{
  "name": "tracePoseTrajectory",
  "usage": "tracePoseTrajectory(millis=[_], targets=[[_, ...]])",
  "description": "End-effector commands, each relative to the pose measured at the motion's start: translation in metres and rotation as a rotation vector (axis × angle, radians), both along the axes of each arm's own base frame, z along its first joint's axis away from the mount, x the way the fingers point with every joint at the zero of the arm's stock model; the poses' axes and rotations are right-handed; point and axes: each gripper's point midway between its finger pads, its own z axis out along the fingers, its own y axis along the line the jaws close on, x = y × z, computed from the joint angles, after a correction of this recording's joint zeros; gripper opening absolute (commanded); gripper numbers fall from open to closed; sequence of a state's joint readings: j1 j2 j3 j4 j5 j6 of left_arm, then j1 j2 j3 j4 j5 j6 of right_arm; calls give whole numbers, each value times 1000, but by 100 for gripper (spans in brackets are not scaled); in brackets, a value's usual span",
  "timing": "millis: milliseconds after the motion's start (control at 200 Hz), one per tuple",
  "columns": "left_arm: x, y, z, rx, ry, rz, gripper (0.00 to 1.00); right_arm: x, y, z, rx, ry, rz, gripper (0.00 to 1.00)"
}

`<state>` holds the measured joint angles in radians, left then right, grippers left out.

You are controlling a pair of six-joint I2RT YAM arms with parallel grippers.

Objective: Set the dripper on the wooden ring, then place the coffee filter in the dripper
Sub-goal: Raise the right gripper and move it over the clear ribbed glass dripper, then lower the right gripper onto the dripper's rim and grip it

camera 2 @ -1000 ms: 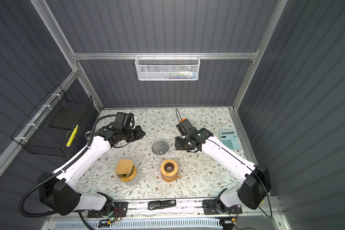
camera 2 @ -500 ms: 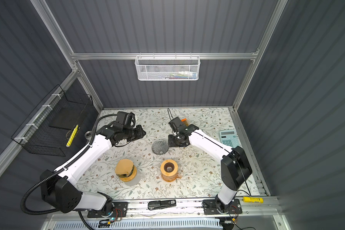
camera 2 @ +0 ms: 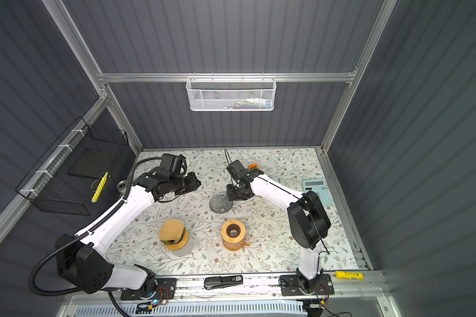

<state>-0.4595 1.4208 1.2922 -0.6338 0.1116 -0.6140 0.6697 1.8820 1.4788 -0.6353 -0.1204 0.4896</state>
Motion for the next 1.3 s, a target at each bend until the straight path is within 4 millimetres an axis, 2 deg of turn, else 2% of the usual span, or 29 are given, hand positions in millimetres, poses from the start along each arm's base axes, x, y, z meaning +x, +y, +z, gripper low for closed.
tracePoseTrajectory(millis=[0, 605, 831, 971, 1086, 1296], targets=[[-1, 0, -1, 5, 1, 4, 17, -2, 8, -1, 0, 9, 26, 42], [2, -3, -12, 7, 11, -8, 17, -4, 17, -21, -17, 49, 37, 33], [1, -2, -9, 11, 7, -7, 16, -2, 17, -25, -23, 53, 29, 14], [2, -1, -7, 14, -1, -7, 16, -1, 18, -17, -16, 43, 27, 0], [3, -2, -5, 14, -1, -11, 16, -1, 19, -6, 1, 29, 24, 0], [3, 0, 3, 17, -18, -8, 17, 2, 17, 31, 32, -39, 20, 0]])
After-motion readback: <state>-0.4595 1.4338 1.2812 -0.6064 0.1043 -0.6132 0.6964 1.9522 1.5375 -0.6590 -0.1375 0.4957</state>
